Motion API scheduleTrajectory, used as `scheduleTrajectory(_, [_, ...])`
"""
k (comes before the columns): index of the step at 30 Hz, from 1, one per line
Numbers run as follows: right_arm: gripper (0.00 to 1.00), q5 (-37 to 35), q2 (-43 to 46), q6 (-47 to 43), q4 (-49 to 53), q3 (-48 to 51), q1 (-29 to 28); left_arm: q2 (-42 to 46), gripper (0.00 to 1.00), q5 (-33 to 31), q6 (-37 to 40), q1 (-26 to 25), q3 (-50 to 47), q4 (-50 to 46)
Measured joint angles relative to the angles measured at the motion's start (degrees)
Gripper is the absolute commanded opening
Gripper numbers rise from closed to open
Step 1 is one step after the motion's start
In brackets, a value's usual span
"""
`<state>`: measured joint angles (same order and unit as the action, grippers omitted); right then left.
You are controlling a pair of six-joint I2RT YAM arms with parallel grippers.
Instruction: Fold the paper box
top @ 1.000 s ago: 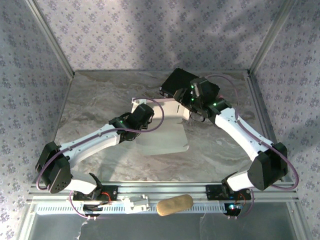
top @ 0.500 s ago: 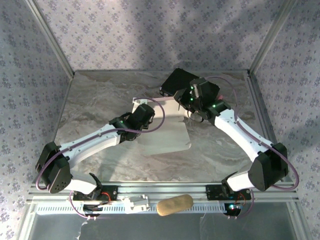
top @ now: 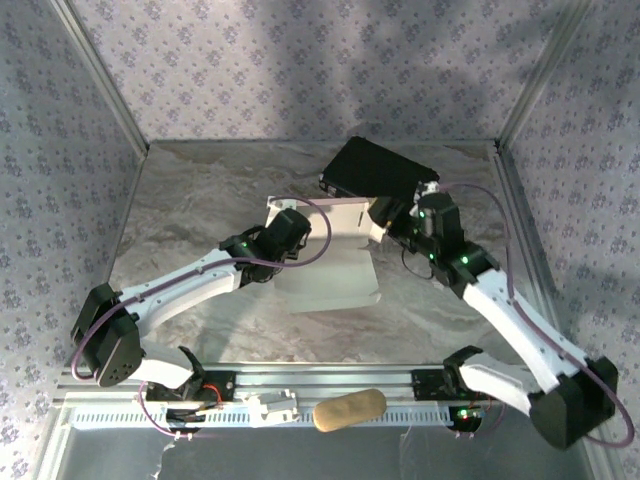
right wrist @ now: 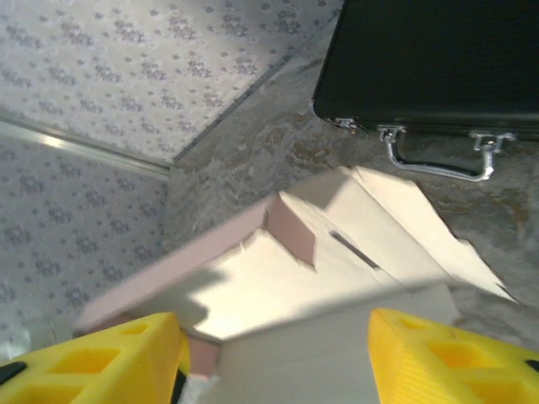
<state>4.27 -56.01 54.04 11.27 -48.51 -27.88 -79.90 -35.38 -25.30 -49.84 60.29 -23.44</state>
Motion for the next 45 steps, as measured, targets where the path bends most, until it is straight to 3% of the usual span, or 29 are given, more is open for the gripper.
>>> scheduleTrajectory(5, [0.52,-0.39,3.61,-2.91,-1.49,8.48,-1.05,-0.02,0.00,0.00,0.33,0.00,0.17,-0.04])
scheduleTrajectory(10, [0.52,-0.70,-2.69,-5.01,-2.45,12.07,-2.32,-0.02,0.00,0.00,0.46,0.02,1.29,-0.44])
scheduleTrajectory(22, [0.47,-4.24,-16.31,-8.31,-8.52,8.33,-3.65,-0.02,0.00,0.02,0.68,0.00,1.86,-1.01])
scheduleTrajectory(29, [0.36,-4.96,-21.77,-9.11,-11.63,6.01,-3.67,-0.02,0.00,0.02,0.72,0.00,1.86,-1.05])
scheduleTrajectory(37, [0.25,-7.17,-22.34,-10.58,-11.21,4.42,-5.35,-0.02,0.00,-0.02,0.87,0.13,1.86,-1.38])
scheduleTrajectory(45, [0.25,-9.73,-23.91,-14.32,-9.22,0.04,-7.45,-0.02,0.00,-0.22,0.87,0.28,1.88,-1.49])
